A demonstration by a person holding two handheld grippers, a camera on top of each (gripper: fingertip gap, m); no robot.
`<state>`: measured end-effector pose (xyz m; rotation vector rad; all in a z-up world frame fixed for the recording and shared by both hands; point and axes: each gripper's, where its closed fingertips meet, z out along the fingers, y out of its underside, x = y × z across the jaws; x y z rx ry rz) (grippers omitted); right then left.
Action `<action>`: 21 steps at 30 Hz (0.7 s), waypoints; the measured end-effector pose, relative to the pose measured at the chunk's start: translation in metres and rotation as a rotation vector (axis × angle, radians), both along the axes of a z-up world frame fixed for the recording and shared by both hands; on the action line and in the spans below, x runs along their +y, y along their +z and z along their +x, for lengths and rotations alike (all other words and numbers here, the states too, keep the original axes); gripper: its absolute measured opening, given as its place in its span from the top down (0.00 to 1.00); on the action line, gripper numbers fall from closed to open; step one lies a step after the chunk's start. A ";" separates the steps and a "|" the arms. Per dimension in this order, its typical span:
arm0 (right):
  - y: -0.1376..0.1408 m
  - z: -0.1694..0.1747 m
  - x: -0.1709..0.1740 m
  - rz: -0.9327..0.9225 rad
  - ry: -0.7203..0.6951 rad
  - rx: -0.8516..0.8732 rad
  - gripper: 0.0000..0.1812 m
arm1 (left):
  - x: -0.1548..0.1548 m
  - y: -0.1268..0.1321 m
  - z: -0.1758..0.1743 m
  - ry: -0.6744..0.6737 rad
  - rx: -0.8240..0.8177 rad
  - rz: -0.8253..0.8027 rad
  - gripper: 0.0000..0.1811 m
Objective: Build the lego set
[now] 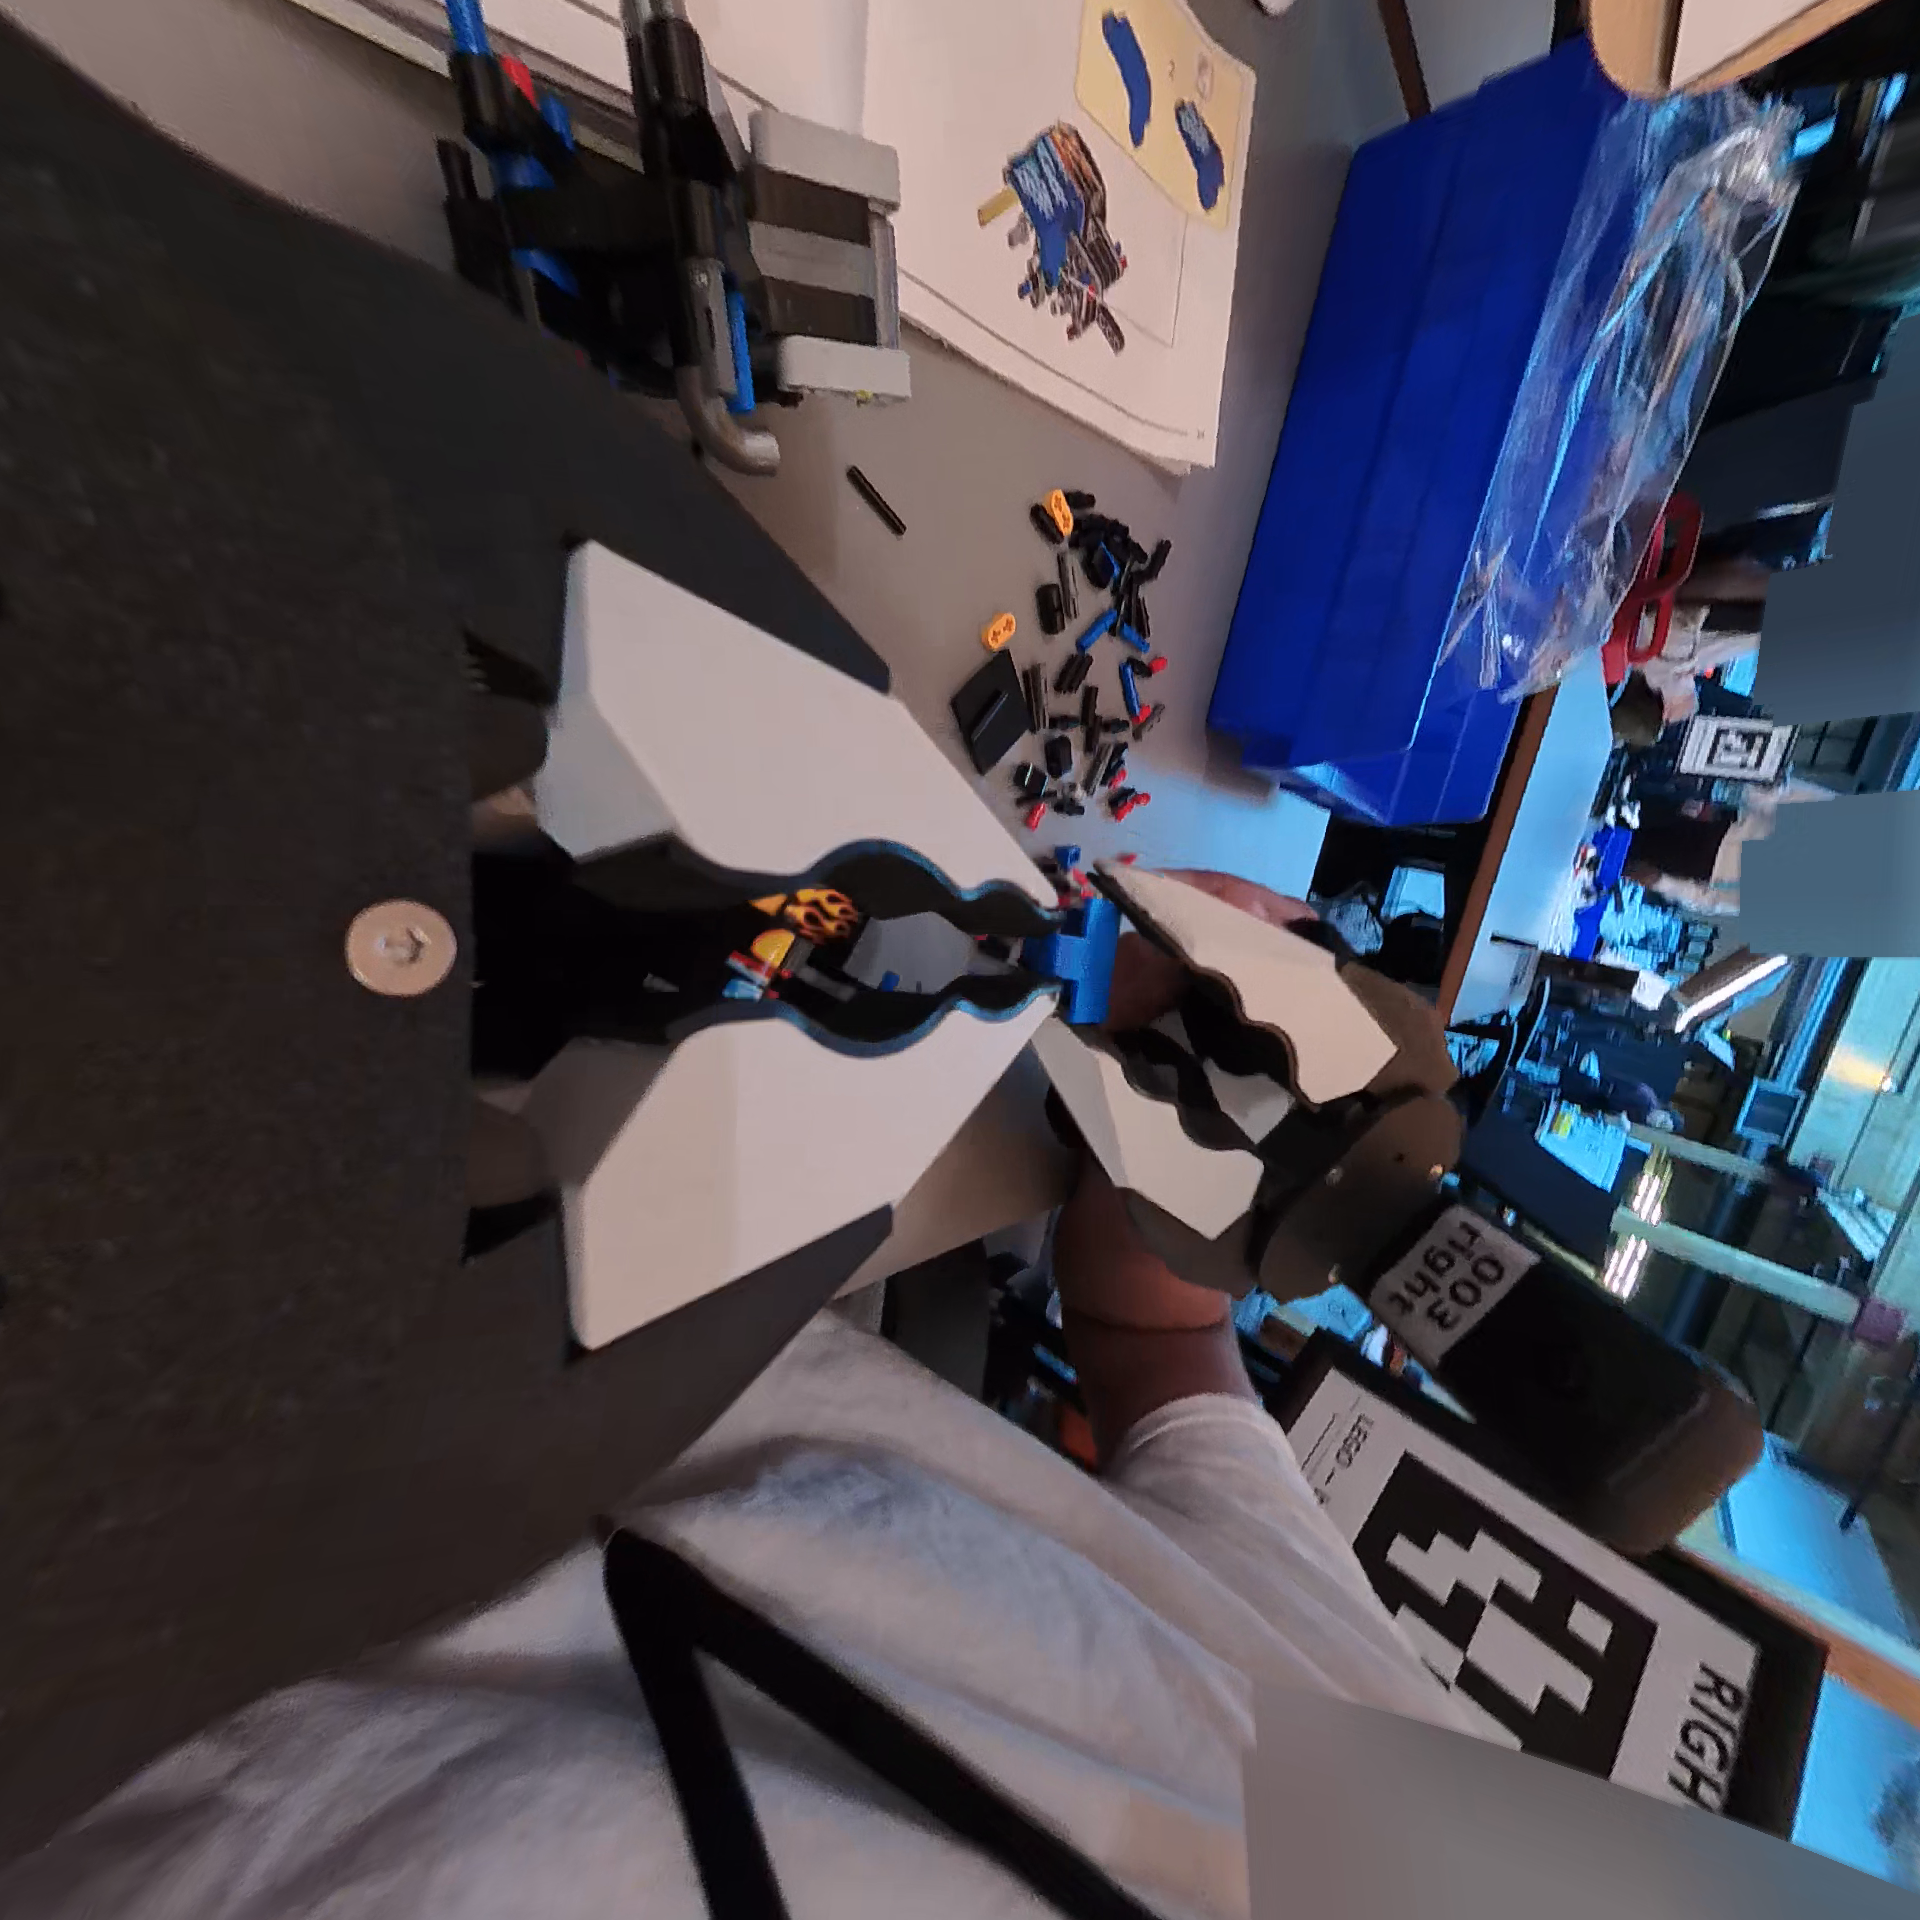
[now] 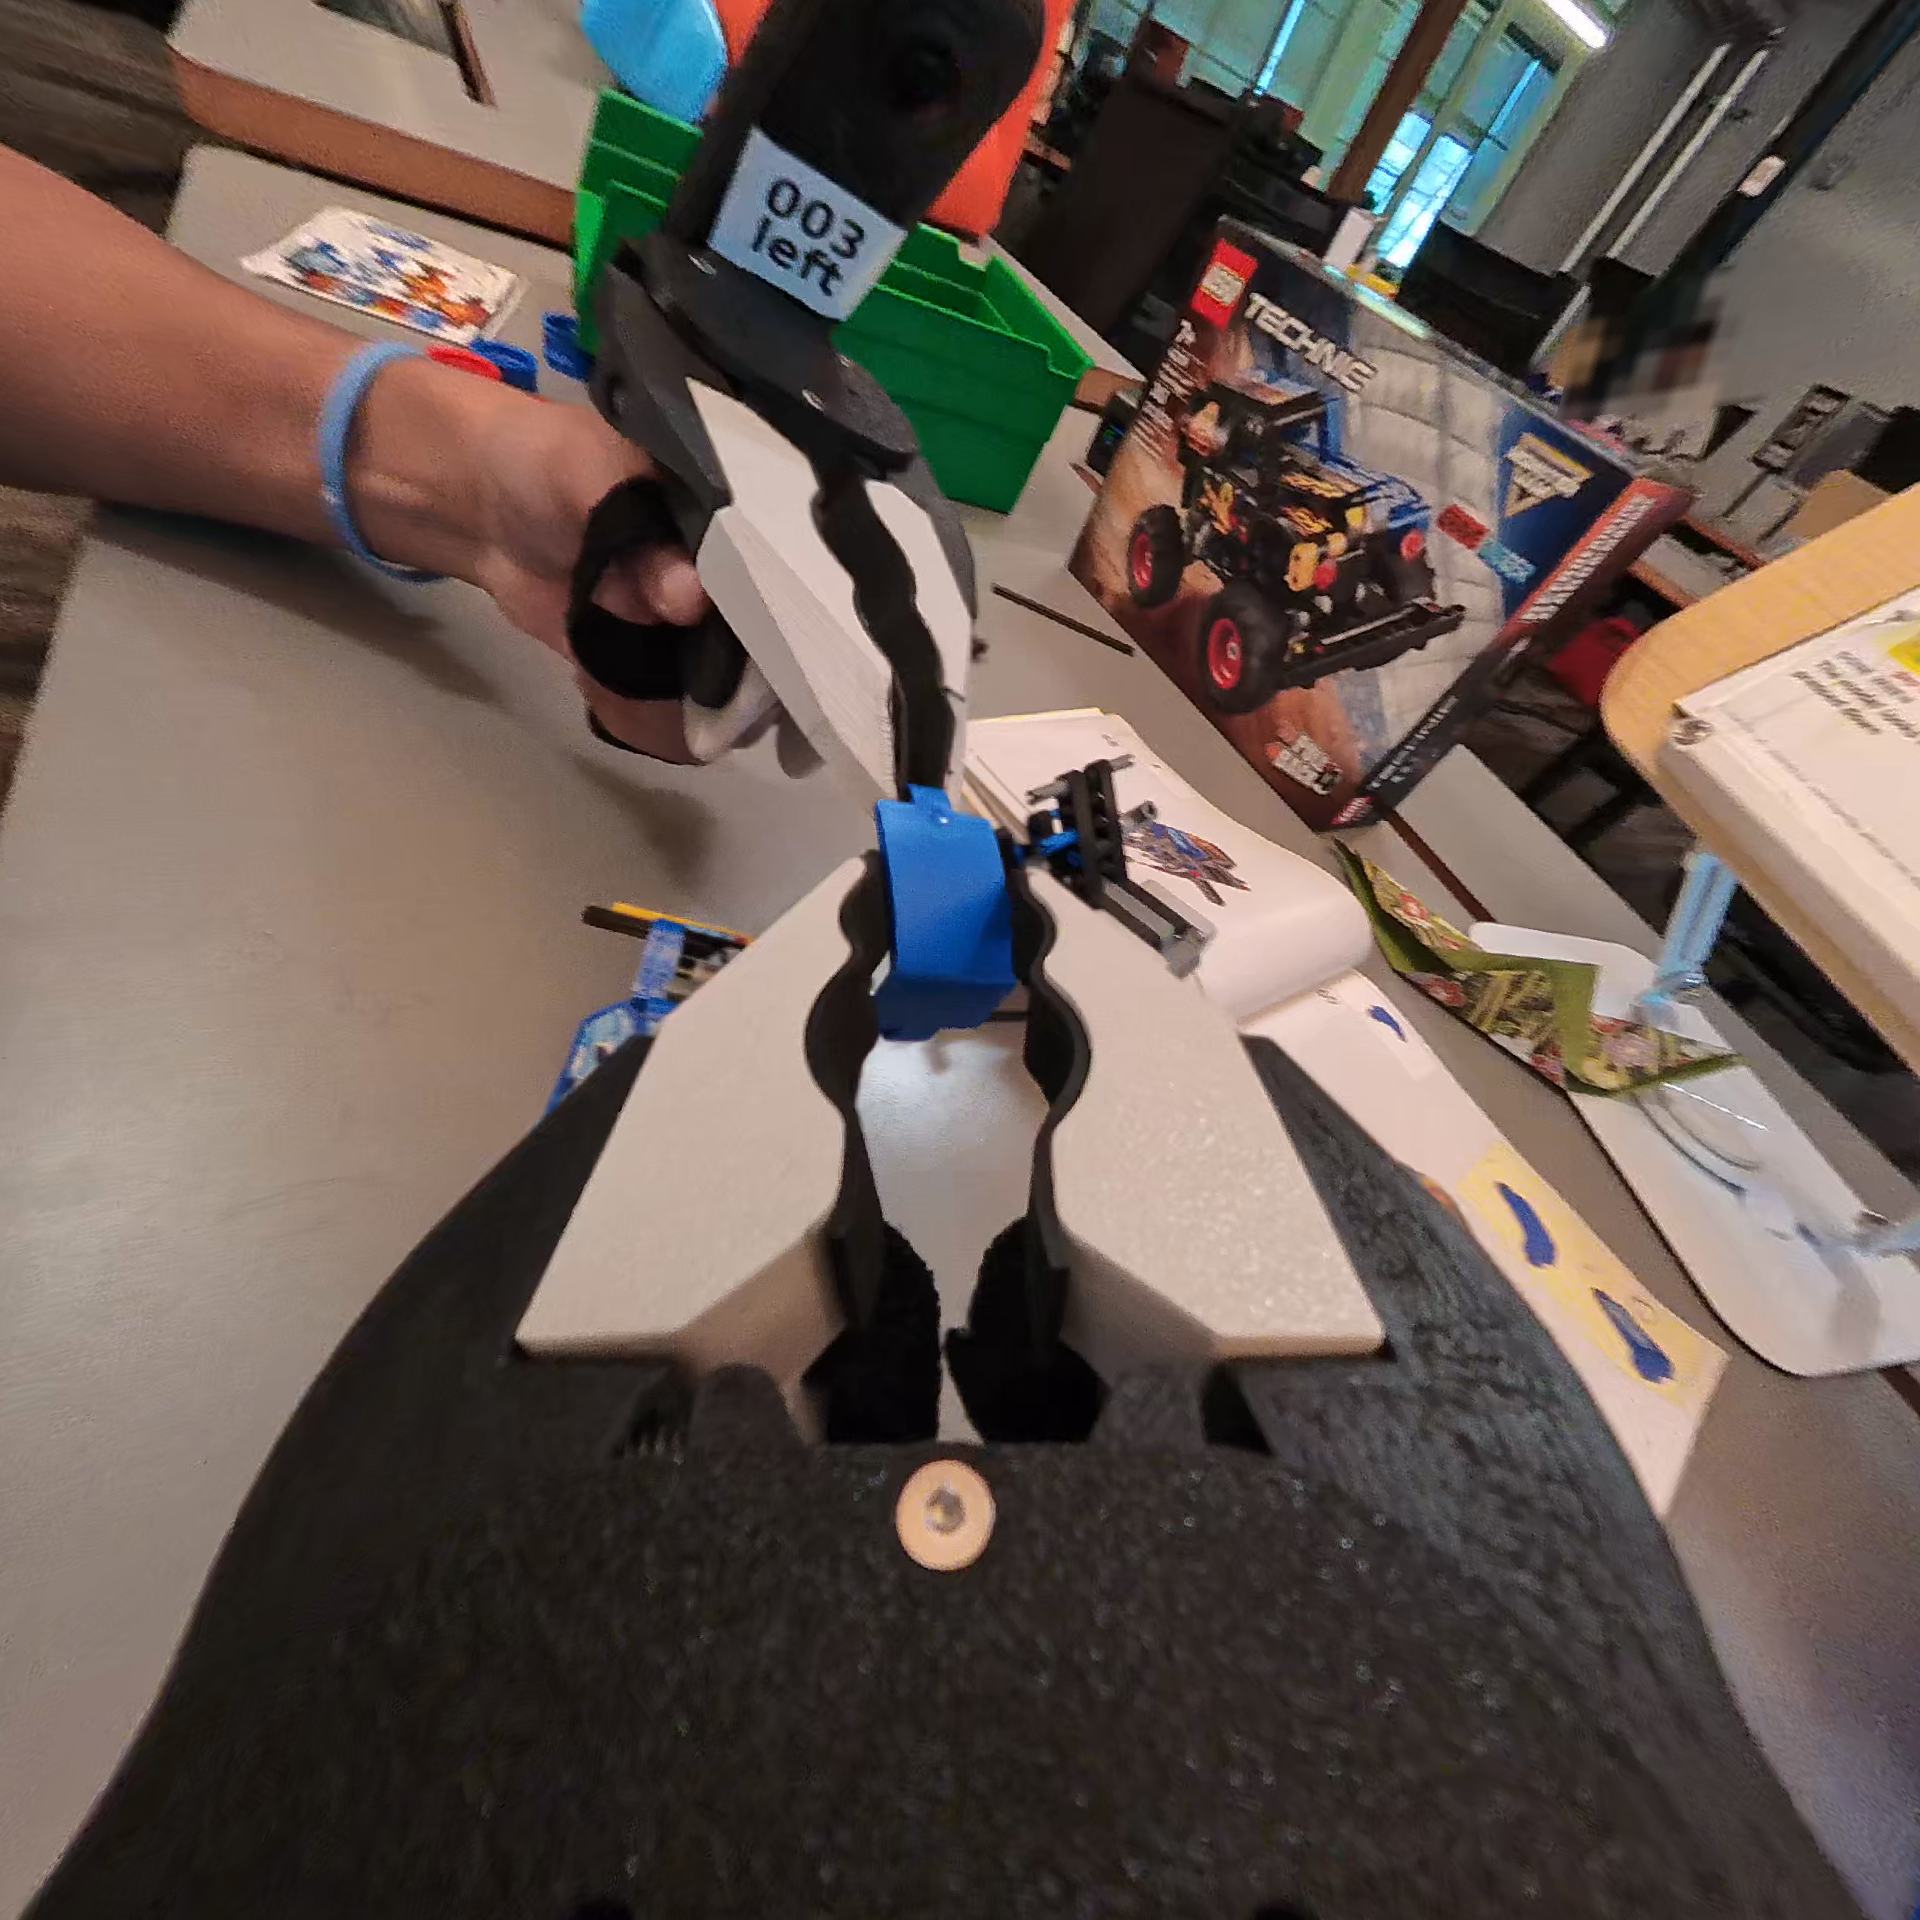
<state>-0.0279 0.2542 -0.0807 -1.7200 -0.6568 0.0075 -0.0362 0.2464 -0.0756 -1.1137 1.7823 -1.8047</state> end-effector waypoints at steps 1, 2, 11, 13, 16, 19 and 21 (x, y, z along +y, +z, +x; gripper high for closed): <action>0.000 -0.003 -0.001 -0.010 0.015 0.020 0.88 | -0.001 0.001 -0.002 -0.021 0.003 -0.012 0.98; 0.001 -0.006 -0.003 -0.017 0.036 0.043 0.87 | -0.001 0.002 -0.004 -0.040 -0.002 -0.026 0.98; 0.011 -0.018 -0.013 -0.054 0.151 0.192 0.82 | -0.005 0.020 -0.017 -0.129 -0.069 -0.087 0.98; 0.013 -0.021 -0.015 -0.051 0.171 0.206 0.82 | -0.002 0.027 -0.022 -0.139 -0.090 -0.106 0.98; 0.017 -0.024 -0.019 -0.048 0.211 0.241 0.82 | 0.006 0.041 -0.031 -0.125 -0.128 -0.162 0.97; 0.020 -0.022 -0.019 -0.052 0.218 0.261 0.82 | 0.010 0.042 -0.048 -0.108 -0.119 -0.159 0.98; 0.020 -0.021 -0.021 -0.066 0.231 0.273 0.82 | 0.007 0.030 -0.068 -0.112 -0.070 -0.123 0.98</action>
